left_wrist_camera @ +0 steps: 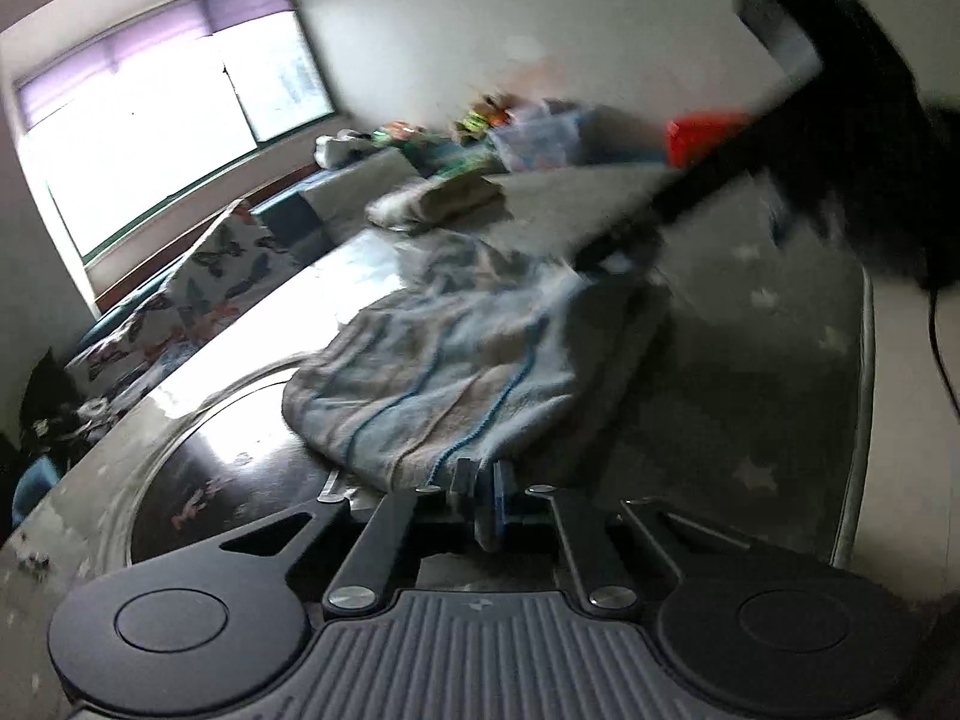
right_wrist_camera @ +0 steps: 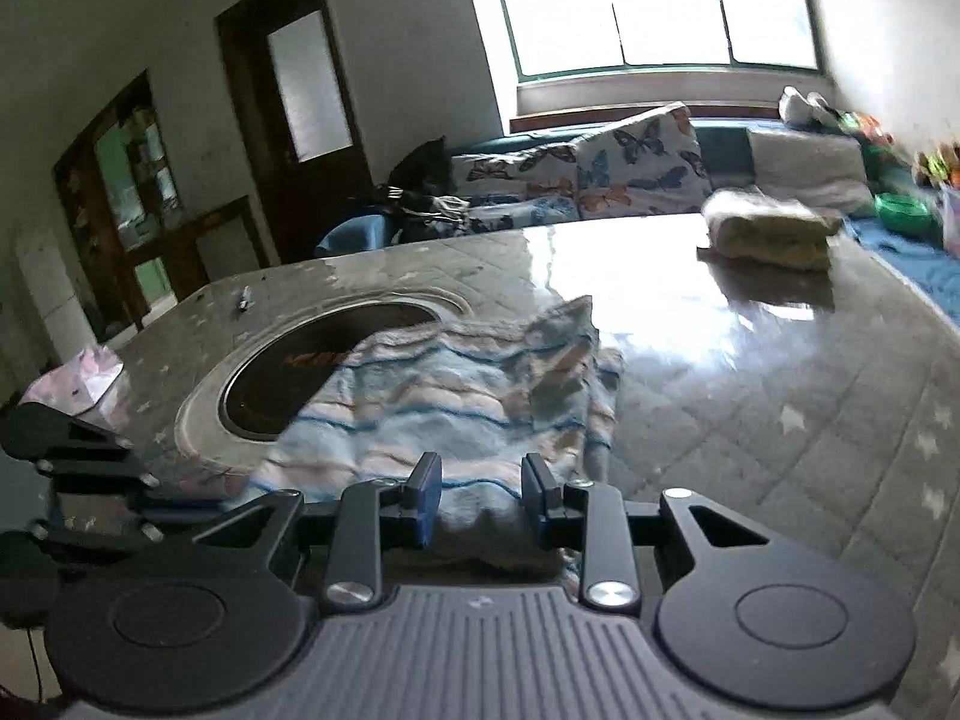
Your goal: Fold clothes
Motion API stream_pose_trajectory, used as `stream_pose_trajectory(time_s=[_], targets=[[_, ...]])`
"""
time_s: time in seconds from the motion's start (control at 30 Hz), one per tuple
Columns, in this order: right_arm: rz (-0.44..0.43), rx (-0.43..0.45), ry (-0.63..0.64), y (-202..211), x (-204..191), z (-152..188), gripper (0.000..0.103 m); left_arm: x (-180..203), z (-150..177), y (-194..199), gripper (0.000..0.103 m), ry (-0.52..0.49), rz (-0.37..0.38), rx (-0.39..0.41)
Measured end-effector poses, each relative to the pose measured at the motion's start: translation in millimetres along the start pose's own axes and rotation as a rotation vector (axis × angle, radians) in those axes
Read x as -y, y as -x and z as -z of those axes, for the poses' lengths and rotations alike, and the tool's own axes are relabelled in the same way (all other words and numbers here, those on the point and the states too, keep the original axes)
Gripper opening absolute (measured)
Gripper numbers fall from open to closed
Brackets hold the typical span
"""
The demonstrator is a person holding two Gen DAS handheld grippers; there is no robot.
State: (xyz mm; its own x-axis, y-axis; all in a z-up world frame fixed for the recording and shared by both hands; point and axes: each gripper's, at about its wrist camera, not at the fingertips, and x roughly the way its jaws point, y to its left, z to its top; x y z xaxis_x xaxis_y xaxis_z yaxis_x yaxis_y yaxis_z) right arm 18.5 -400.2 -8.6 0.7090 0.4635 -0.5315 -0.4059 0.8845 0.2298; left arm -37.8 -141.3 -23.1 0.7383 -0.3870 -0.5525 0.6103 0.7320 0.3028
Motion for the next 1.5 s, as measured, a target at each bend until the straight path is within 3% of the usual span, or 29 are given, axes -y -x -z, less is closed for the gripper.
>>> stream_pose_trajectory(time_s=[0.13, 0.27, 0.47, 0.7, 0.87, 1.0, 1.1, 1.23, 1.33, 1.5], targets=[[-0.010, -0.041, -0.061, -5.9, 7.4, 21.9, 0.029, -16.8, 9.3, 4.3, 0.005, 0.098, -0.004, -0.033], [-0.021, -0.026, -0.064, -0.9, 2.8, 25.3, 0.030, -26.7, 19.0, 3.5, 0.005, 0.165, -0.031, -0.074], [-0.029, 0.061, 0.068, 14.5, -26.0, 13.2, 0.030, -28.7, 17.1, 10.5, 0.010, 0.185, -0.074, -0.057], [-0.050, -0.041, 0.082, -9.4, -29.1, 27.0, 0.029, -31.8, 24.5, 3.1, 0.007, 0.181, -0.062, -0.102], [-0.062, -0.043, 0.087, -0.7, -26.0, 4.6, 0.030, -60.1, 21.7, 13.3, 0.009, 0.250, -0.062, -0.122], [-0.071, -0.036, 0.086, -11.4, -20.9, -20.8, 0.030, -81.0, 1.1, 14.6, 0.009, 0.336, -0.027, -0.065], [-0.085, -0.056, 0.122, -33.0, -29.8, -32.9, 0.030, -86.5, -14.8, -5.1, 0.009, 0.357, 0.027, -0.038], [-0.128, -0.104, 0.183, -62.6, -42.7, -42.6, 0.030, -84.9, -17.9, -35.9, 0.009, 0.333, 0.049, -0.077], [-0.114, -0.152, 0.224, -86.1, -44.5, -43.9, 0.030, -87.6, -11.6, -53.6, 0.010, 0.327, 0.052, -0.126], [-0.083, -0.171, 0.183, -106.3, -25.0, -53.3, 0.029, -97.8, -4.0, -58.5, 0.010, 0.328, 0.056, -0.164]])
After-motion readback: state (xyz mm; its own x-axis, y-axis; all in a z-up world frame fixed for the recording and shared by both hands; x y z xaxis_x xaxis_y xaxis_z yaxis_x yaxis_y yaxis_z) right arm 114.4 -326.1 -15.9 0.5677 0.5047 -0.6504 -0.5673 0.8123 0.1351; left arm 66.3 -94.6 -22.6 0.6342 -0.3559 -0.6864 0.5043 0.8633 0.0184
